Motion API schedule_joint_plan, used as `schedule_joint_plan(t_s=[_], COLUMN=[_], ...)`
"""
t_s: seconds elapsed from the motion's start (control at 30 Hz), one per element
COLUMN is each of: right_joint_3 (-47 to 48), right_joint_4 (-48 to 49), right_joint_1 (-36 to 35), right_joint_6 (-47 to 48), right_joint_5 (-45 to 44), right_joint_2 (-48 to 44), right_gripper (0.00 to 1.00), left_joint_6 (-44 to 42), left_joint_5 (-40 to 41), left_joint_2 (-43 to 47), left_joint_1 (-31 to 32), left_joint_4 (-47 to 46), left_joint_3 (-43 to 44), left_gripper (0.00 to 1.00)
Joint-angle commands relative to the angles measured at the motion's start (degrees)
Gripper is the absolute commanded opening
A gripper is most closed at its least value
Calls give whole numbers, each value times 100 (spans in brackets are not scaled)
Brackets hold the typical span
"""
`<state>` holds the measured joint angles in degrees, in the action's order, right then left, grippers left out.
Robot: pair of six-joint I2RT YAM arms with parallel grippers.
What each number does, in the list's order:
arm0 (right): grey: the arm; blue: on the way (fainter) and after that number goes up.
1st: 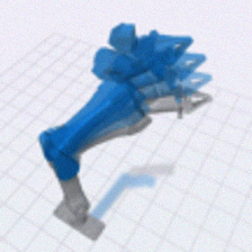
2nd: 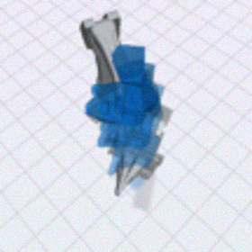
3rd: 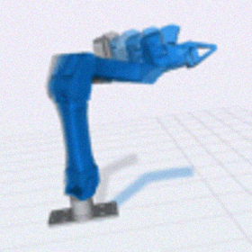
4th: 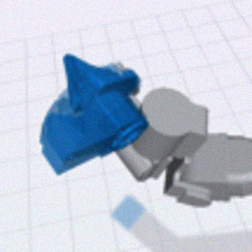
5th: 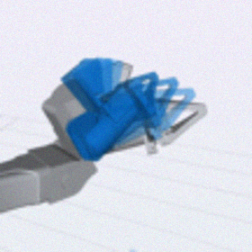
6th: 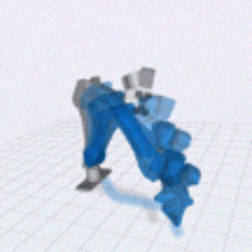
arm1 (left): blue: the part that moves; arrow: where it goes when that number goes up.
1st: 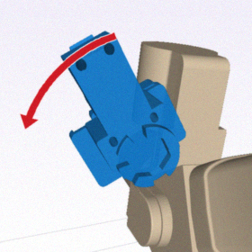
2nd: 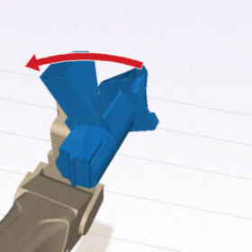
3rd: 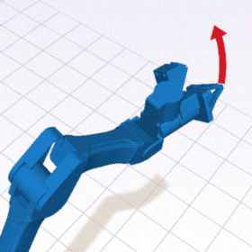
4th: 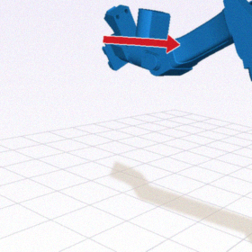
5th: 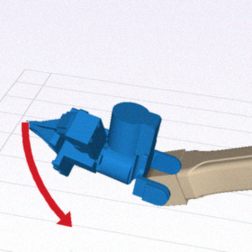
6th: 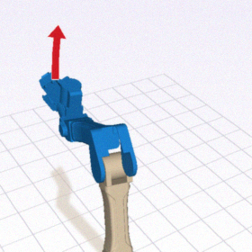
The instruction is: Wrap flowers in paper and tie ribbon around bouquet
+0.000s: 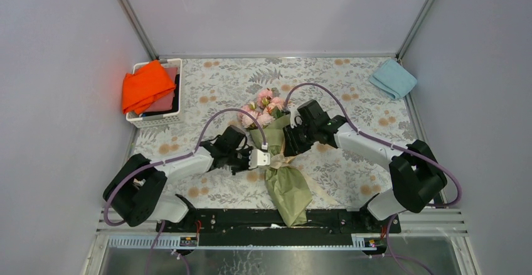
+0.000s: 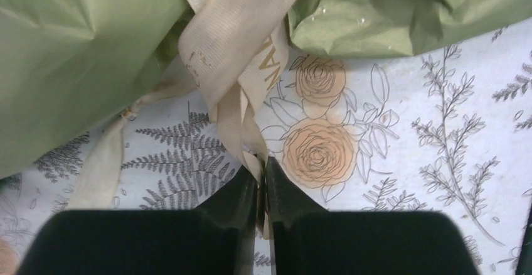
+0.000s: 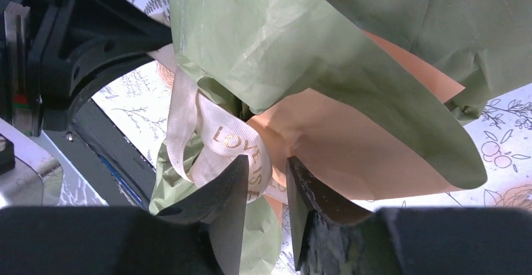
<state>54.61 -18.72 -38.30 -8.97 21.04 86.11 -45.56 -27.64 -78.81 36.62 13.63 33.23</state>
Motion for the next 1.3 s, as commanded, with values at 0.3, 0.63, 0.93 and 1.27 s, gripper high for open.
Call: schedule_joint_plan(t_s=[0.3,0.63,0.93,1.27], right_joint_3=[-328,-238,-1000,-1507], right_joint_4=[847,393,195,441], right_joint_1=[165,359,1129,1811], right_joint_6=[-825,-666,-654,-611], right_joint_5=[1172,1173,182,102], right_joint_2=[-134,-173,-701,-695], right_gripper=[53,0,0,0], left_joint_6=[-54,92,-549,-1220], left_joint_5=[96,392,845,778], left_joint_2=[106,258,283,194], left_joint_1=[82,65,-525,-963], left_joint_4=[-493,-212,-286,-902], left_joint_3=[-80,128,-65,-309], left_gripper=[0,0,0,0])
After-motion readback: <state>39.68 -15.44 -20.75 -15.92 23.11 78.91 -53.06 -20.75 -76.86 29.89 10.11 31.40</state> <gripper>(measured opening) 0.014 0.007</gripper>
